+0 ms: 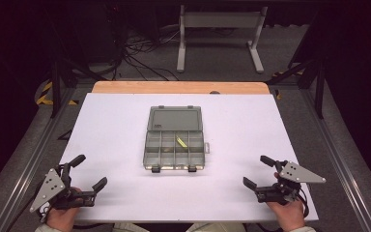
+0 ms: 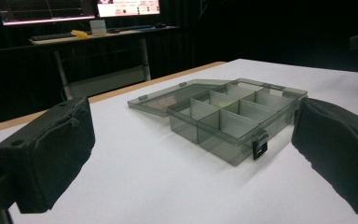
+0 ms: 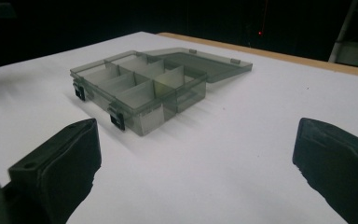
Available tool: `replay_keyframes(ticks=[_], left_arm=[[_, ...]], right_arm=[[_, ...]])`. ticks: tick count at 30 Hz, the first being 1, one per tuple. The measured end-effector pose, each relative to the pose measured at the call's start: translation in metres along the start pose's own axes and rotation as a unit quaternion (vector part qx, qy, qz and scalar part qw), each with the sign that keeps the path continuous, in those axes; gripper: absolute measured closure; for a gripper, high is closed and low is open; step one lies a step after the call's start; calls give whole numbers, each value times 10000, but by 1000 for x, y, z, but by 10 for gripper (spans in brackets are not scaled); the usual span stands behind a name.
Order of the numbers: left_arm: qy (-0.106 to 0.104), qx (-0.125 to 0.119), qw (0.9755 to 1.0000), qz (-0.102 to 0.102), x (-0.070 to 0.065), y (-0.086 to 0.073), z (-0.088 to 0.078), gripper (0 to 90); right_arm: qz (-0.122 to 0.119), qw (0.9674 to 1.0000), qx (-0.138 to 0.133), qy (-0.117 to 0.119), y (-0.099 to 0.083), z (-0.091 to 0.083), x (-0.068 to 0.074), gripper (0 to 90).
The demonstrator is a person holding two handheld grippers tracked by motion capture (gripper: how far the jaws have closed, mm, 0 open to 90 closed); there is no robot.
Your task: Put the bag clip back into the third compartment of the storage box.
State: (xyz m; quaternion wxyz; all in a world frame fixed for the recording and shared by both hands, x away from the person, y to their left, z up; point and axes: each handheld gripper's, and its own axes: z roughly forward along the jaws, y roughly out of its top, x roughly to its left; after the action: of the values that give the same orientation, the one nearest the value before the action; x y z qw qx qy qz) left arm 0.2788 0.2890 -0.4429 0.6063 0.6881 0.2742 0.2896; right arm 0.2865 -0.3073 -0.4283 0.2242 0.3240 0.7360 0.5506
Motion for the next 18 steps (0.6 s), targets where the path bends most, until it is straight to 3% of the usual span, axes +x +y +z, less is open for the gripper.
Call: replay_keyframes(ticks=[18], left_arm=[[-53,32,10000,1,1,0,3,0]], right_arm=[[-38,9993,312,219,-8,17,6,10]])
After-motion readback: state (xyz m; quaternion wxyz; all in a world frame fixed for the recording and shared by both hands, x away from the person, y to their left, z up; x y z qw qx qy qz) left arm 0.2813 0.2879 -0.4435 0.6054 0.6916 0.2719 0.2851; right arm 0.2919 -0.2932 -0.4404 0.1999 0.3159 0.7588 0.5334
